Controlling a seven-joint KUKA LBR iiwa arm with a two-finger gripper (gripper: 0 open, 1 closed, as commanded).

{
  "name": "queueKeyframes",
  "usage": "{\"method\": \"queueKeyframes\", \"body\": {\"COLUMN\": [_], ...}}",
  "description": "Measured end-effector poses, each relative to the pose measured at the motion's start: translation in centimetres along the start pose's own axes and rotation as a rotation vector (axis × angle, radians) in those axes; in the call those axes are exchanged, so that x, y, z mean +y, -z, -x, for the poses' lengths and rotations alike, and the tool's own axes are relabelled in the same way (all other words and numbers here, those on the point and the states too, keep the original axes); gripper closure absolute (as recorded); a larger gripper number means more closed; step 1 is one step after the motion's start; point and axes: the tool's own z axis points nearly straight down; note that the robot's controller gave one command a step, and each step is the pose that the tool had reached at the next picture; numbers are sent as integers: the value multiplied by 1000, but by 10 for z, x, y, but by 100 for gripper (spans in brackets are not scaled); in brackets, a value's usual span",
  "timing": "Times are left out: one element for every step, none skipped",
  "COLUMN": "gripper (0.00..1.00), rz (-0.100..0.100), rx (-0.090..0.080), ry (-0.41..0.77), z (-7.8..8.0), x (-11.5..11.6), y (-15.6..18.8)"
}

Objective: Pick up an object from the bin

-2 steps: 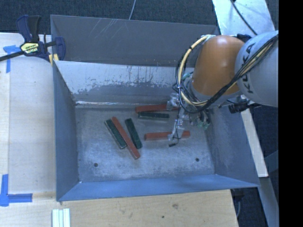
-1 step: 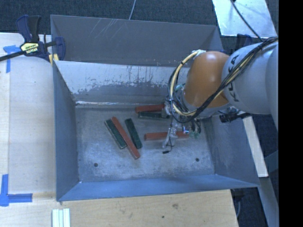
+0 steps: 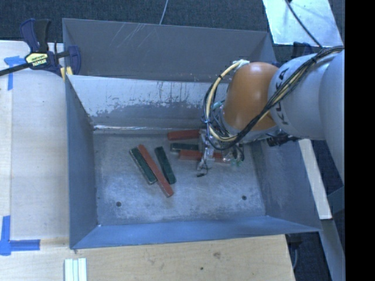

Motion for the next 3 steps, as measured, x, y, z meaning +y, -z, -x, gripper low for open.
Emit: {"method": "queueKeyframes", "body": {"gripper": [100,100,100], "rz": [-1,-1,-2], "rx": [4,12,23], "ry": [4,5,5], "z": [0,0,-2], "x": [1,0,0], "y": [3,7,15]}}
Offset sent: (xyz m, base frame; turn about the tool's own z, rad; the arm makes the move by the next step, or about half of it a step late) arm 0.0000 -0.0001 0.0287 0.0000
